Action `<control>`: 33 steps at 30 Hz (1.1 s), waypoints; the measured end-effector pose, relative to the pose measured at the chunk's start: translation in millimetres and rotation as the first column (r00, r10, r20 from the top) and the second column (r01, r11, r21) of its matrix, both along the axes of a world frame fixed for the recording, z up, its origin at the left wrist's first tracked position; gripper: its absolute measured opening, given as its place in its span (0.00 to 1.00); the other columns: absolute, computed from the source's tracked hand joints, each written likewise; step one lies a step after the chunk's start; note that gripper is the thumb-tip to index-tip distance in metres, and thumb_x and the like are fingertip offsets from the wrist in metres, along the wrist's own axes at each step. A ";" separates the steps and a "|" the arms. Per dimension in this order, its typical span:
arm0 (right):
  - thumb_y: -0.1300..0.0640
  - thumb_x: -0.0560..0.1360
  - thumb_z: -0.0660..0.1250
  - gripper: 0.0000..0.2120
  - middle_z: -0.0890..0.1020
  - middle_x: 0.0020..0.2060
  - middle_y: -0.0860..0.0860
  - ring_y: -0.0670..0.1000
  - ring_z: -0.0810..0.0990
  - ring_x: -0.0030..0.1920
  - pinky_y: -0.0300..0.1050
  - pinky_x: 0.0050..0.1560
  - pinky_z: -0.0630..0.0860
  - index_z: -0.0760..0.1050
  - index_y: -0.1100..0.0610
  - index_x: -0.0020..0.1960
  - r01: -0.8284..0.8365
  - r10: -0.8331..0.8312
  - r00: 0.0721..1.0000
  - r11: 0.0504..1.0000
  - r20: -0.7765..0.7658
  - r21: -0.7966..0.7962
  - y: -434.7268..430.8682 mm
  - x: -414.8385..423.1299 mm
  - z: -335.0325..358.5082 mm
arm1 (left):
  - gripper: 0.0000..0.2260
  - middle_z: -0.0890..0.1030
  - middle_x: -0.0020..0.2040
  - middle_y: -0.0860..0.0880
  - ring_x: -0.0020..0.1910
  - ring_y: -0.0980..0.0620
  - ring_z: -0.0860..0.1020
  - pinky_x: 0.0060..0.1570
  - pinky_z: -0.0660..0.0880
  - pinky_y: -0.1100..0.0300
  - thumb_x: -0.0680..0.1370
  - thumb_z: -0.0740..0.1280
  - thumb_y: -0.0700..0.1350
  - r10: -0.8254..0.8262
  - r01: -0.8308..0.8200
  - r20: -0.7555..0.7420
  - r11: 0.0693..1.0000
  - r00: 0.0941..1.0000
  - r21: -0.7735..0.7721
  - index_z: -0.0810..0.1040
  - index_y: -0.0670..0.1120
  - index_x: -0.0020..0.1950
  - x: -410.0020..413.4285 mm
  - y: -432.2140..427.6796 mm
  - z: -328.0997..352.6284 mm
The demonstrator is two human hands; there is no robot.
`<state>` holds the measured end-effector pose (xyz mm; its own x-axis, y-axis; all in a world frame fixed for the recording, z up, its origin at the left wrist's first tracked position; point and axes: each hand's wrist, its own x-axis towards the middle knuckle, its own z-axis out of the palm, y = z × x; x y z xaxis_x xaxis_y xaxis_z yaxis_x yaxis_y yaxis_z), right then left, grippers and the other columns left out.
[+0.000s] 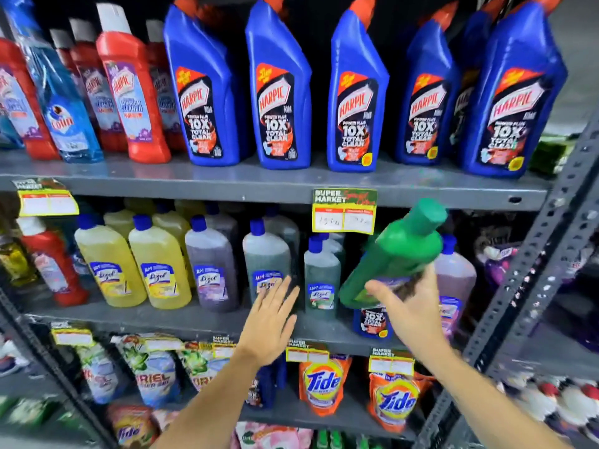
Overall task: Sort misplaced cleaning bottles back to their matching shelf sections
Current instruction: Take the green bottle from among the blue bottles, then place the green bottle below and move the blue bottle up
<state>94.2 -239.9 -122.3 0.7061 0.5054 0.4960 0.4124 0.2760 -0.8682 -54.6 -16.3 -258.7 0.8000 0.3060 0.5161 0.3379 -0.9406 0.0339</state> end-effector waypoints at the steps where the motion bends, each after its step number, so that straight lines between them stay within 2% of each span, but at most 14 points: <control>1: 0.72 0.65 0.76 0.30 0.82 0.51 0.49 0.38 0.82 0.49 0.33 0.51 0.76 0.69 0.47 0.56 -0.014 0.013 0.999 0.999 -0.030 -0.036 5.5 -2.4 -19.5 | 0.24 0.60 0.79 0.43 0.77 0.45 0.58 0.71 0.57 0.45 0.83 0.53 0.51 -0.010 0.010 -0.046 1.000 0.999 -0.004 0.66 0.43 0.77 -0.9 -1.2 -11.2; 4: 0.64 0.65 0.79 0.28 0.83 0.53 0.50 0.47 0.83 0.54 0.44 0.57 0.77 0.70 0.47 0.59 -0.026 0.013 0.995 0.991 -0.100 -0.128 26.2 -10.9 -69.3 | 0.25 0.63 0.78 0.44 0.75 0.45 0.63 0.70 0.63 0.46 0.82 0.53 0.54 -0.017 0.014 -0.238 1.000 0.971 -0.015 0.68 0.44 0.76 -4.4 0.8 -46.8; 6: 0.65 0.67 0.78 0.28 0.83 0.53 0.48 0.42 0.82 0.53 0.38 0.57 0.76 0.70 0.48 0.58 -0.015 -0.007 0.992 0.986 -0.129 -0.168 42.6 -13.6 -90.1 | 0.27 0.65 0.77 0.46 0.73 0.45 0.68 0.65 0.72 0.43 0.83 0.52 0.57 0.014 -0.042 -0.343 0.996 0.939 -0.073 0.70 0.44 0.75 -10.4 5.3 -68.8; 8: 0.67 0.67 0.77 0.28 0.81 0.53 0.45 0.33 0.80 0.50 0.29 0.52 0.73 0.69 0.47 0.58 -0.012 -0.019 0.990 0.976 -0.139 -0.215 59.9 -13.1 -103.8 | 0.30 0.69 0.74 0.47 0.70 0.46 0.73 0.61 0.75 0.41 0.84 0.45 0.59 0.048 -0.113 -0.403 0.984 0.914 -0.137 0.73 0.43 0.73 -15.4 7.2 -80.7; 9: 0.67 0.67 0.78 0.29 0.80 0.54 0.45 0.32 0.79 0.50 0.28 0.52 0.74 0.68 0.49 0.59 -0.012 -0.023 0.988 0.972 -0.150 -0.233 69.2 -10.8 -111.3 | 0.32 0.71 0.73 0.46 0.69 0.46 0.74 0.60 0.75 0.41 0.84 0.43 0.60 0.057 -0.137 -0.425 0.977 0.903 -0.160 0.74 0.42 0.72 -16.2 7.8 -83.3; 12: 0.63 0.66 0.79 0.32 0.80 0.54 0.47 0.33 0.79 0.51 0.31 0.54 0.75 0.67 0.52 0.63 -0.012 -0.045 0.981 0.956 -0.186 -0.294 91.3 -4.1 -128.3 | 0.34 0.73 0.72 0.44 0.70 0.46 0.73 0.65 0.72 0.42 0.84 0.39 0.61 0.089 -0.172 -0.439 0.973 0.894 -0.152 0.73 0.41 0.73 -17.9 6.2 -87.0; 16: 0.55 0.67 0.79 0.35 0.79 0.59 0.51 0.46 0.79 0.59 0.43 0.61 0.75 0.66 0.56 0.69 0.004 -0.069 0.984 0.932 -0.166 -0.363 109.2 -2.9 -137.1 | 0.32 0.70 0.74 0.42 0.73 0.44 0.68 0.69 0.58 0.43 0.84 0.43 0.61 0.077 -0.149 -0.440 0.980 0.895 -0.133 0.68 0.40 0.75 -17.9 6.2 -91.6; 19: 0.51 0.69 0.77 0.37 0.76 0.63 0.53 0.50 0.76 0.64 0.46 0.66 0.72 0.63 0.58 0.71 0.033 -0.084 0.989 0.925 -0.121 -0.378 113.4 -2.8 -144.0 | 0.31 0.67 0.76 0.42 0.74 0.43 0.66 0.70 0.56 0.43 0.82 0.49 0.60 0.067 -0.132 -0.425 0.983 0.903 -0.126 0.66 0.39 0.76 -17.5 5.5 -93.0; 23: 0.46 0.68 0.76 0.35 0.76 0.61 0.54 0.52 0.76 0.62 0.52 0.66 0.73 0.64 0.55 0.68 0.025 -0.084 0.988 0.917 -0.133 -0.399 115.2 -2.3 -147.0 | 0.32 0.67 0.76 0.43 0.75 0.45 0.64 0.70 0.55 0.43 0.83 0.46 0.60 0.081 -0.159 -0.442 0.977 0.893 -0.142 0.66 0.40 0.76 -18.3 1.9 -92.0; 26: 0.37 0.67 0.74 0.45 0.74 0.67 0.55 0.54 0.73 0.68 0.56 0.69 0.71 0.59 0.56 0.75 0.043 -0.130 0.975 0.908 -0.183 -0.416 103.0 -13.0 -146.4 | 0.32 0.68 0.76 0.43 0.75 0.45 0.63 0.70 0.55 0.43 0.84 0.44 0.61 0.087 -0.172 -0.447 0.973 0.890 -0.153 0.67 0.40 0.76 -19.4 1.5 -92.7; 28: 0.45 0.71 0.74 0.40 0.73 0.68 0.52 0.52 0.73 0.68 0.54 0.67 0.73 0.61 0.57 0.75 0.143 -0.220 0.954 0.931 -0.205 -0.337 79.4 -27.1 -140.3 | 0.33 0.68 0.75 0.43 0.75 0.45 0.64 0.70 0.56 0.43 0.84 0.42 0.61 0.083 -0.170 -0.446 0.972 0.891 -0.159 0.67 0.40 0.76 -19.6 1.7 -92.2; 30: 0.52 0.74 0.71 0.29 0.73 0.63 0.49 0.54 0.75 0.63 0.56 0.58 0.77 0.66 0.61 0.71 0.321 -0.355 0.916 0.928 -0.185 -0.190 53.8 -27.8 -138.1 | 0.34 0.67 0.76 0.43 0.75 0.44 0.64 0.70 0.55 0.43 0.84 0.39 0.61 0.080 -0.164 -0.444 0.974 0.892 -0.154 0.67 0.40 0.76 -19.3 2.5 -92.0; 31: 0.54 0.73 0.69 0.28 0.72 0.62 0.48 0.56 0.74 0.61 0.57 0.55 0.77 0.66 0.62 0.69 0.411 -0.429 0.891 0.902 -0.153 -0.135 44.2 -20.8 -138.3 | 0.34 0.67 0.76 0.43 0.75 0.44 0.64 0.70 0.55 0.43 0.84 0.39 0.62 0.082 -0.161 -0.440 0.976 0.894 -0.145 0.66 0.40 0.76 -19.2 2.3 -92.8; 33: 0.53 0.70 0.70 0.32 0.70 0.62 0.52 0.59 0.72 0.62 0.60 0.58 0.75 0.65 0.61 0.70 0.525 -0.540 0.839 0.836 -0.065 -0.160 38.2 5.3 -142.3 | 0.35 0.66 0.76 0.43 0.76 0.44 0.63 0.71 0.56 0.42 0.84 0.39 0.62 0.090 -0.163 -0.434 0.978 0.897 -0.133 0.66 0.40 0.77 -18.8 1.5 -94.4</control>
